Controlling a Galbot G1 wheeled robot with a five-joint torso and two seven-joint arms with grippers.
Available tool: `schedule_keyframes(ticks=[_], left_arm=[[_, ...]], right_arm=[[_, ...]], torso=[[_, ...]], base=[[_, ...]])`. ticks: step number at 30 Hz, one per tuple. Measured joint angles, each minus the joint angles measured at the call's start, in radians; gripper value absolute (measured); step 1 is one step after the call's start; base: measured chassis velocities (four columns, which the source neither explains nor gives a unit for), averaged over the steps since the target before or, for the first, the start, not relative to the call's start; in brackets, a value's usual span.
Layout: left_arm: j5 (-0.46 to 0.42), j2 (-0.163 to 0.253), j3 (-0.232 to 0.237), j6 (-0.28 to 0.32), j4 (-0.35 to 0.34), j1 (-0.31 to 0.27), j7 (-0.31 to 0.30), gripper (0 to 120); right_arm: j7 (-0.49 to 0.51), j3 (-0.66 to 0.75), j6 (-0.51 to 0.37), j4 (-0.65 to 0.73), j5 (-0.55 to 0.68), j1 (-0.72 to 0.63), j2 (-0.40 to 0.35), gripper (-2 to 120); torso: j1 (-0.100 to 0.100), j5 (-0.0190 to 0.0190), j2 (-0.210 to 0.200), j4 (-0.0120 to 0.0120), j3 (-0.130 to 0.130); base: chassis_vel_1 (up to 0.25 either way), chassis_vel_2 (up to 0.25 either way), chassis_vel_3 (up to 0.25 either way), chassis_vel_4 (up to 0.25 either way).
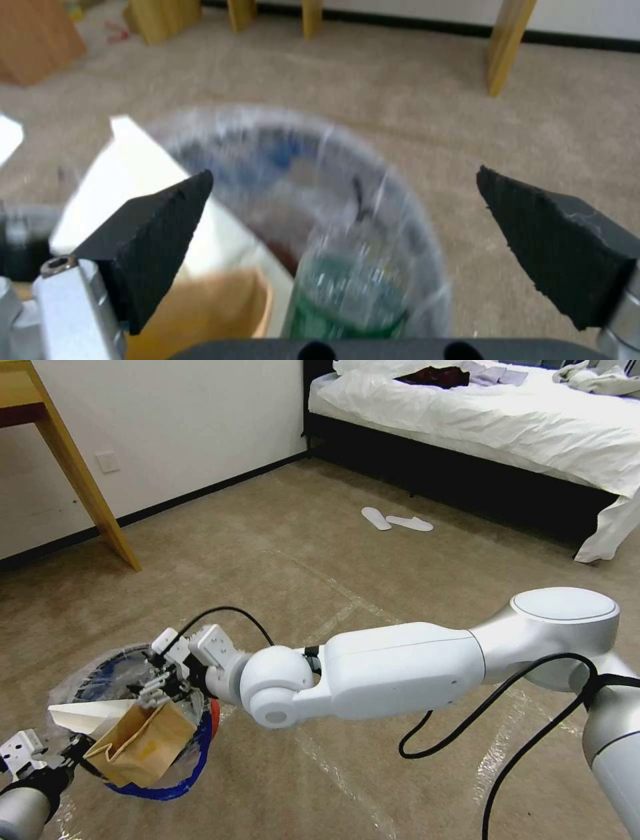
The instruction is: Pick up the trash bin and place the garbage on the floor into it.
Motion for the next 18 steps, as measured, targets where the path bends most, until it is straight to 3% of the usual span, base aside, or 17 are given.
schedule_keyframes(ticks=[4, 11, 13, 14, 16, 17, 18], left_arm=[[-0.002, 0.005, -0.002, 0.0, 0.008, 0.001, -0.001, 0], [-0.01, 0.024, -0.012, 0.0, 0.024, -0.006, -0.003, 0], [-0.013, 0.031, -0.016, 0.0, 0.033, -0.013, -0.003, 0], [-0.013, 0.031, -0.016, 0.0, 0.033, -0.013, -0.003, 0], [-0.013, 0.034, -0.022, 0.0, 0.039, -0.018, -0.004, 0], [-0.013, 0.034, -0.022, 0.0, 0.039, -0.018, -0.004, 0], [-0.014, 0.035, -0.026, 0.0, 0.042, -0.019, -0.004, 0]], right_arm=[[0.001, 0.065, 0.008, -0.001, -0.001, -0.016, -0.015, 100], [-0.016, 0.286, 0.068, -0.001, -0.051, -0.112, -0.107, 100], [-0.026, 0.433, 0.097, 0.011, -0.088, -0.198, -0.167, 100], [-0.026, 0.433, 0.097, 0.011, -0.088, -0.198, -0.167, 100], [-0.05, 0.637, 0.123, 0.043, -0.148, -0.316, -0.271, 100], [-0.05, 0.637, 0.123, 0.043, -0.148, -0.316, -0.271, 100], [-0.082, 0.778, 0.139, 0.068, -0.19, -0.392, -0.337, 100]], torso=[[0.0, 0.0, 0.0, 0.0002, 0.0], [0.0, 0.0002, 0.0, 0.0003, 0.0], [0.0, 0.0003, 0.0, 0.0002, 0.0], [0.0, 0.0003, 0.0, 0.0002, 0.0], [0.0, 0.0004, 0.0, 0.0, 0.0], [0.0, 0.0004, 0.0, 0.0, 0.0], [0.0, 0.0008, 0.0, -0.0004, 0.0]], base=[[0.0, 0.0, 0.0, 0.0], [0.0, 0.0, 0.0, 0.0], [0.0, 0.0, 0.0, 0.0], [0.0, 0.0, 0.0, 0.0], [0.0, 0.0, 0.0, 0.0], [0.0, 0.0, 0.0, 0.0], [0.0, 0.0, 0.0, 0.0]])
